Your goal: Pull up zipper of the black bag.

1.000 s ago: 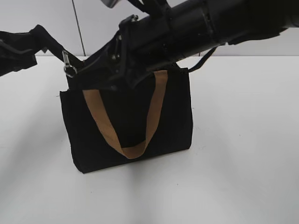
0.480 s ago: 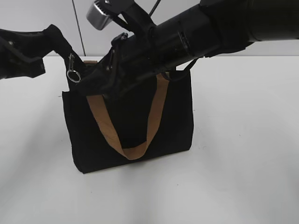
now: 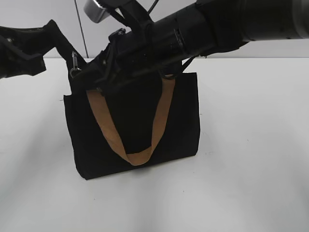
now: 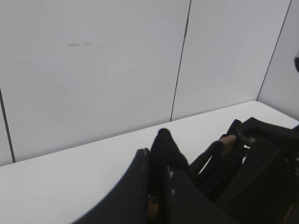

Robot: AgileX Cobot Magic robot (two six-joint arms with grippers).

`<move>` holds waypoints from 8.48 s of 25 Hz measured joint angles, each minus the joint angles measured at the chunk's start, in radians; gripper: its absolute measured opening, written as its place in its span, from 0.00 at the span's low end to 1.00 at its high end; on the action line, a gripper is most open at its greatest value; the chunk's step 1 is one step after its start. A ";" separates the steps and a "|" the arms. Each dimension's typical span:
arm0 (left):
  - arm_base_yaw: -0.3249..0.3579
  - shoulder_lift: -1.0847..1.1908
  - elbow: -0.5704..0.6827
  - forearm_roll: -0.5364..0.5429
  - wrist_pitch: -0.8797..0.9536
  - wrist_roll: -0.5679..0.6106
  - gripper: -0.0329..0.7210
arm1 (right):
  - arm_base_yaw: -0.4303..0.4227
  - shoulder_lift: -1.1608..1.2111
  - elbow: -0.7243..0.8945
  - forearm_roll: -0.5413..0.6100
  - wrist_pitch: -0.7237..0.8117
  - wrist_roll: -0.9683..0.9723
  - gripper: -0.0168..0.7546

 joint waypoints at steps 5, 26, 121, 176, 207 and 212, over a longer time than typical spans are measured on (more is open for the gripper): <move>0.000 0.000 0.000 -0.002 0.000 0.000 0.06 | 0.000 0.019 -0.002 0.030 -0.002 0.000 0.30; 0.000 0.000 0.000 -0.005 0.090 -0.001 0.06 | -0.002 0.021 -0.002 0.051 -0.017 0.067 0.02; -0.005 -0.370 -0.003 -0.350 1.120 0.006 0.56 | -0.301 -0.330 -0.002 -0.736 0.362 0.877 0.49; -0.005 -1.223 -0.009 -0.471 1.637 0.289 0.53 | -0.257 -1.890 0.833 -1.347 0.497 1.592 0.49; 0.258 -1.242 -0.008 -0.471 1.637 0.289 0.53 | -0.575 -1.890 0.833 -1.345 0.496 1.592 0.49; 0.258 -1.242 -0.008 -0.471 1.637 0.289 0.53 | -0.610 -1.890 0.833 -1.345 0.496 1.592 0.49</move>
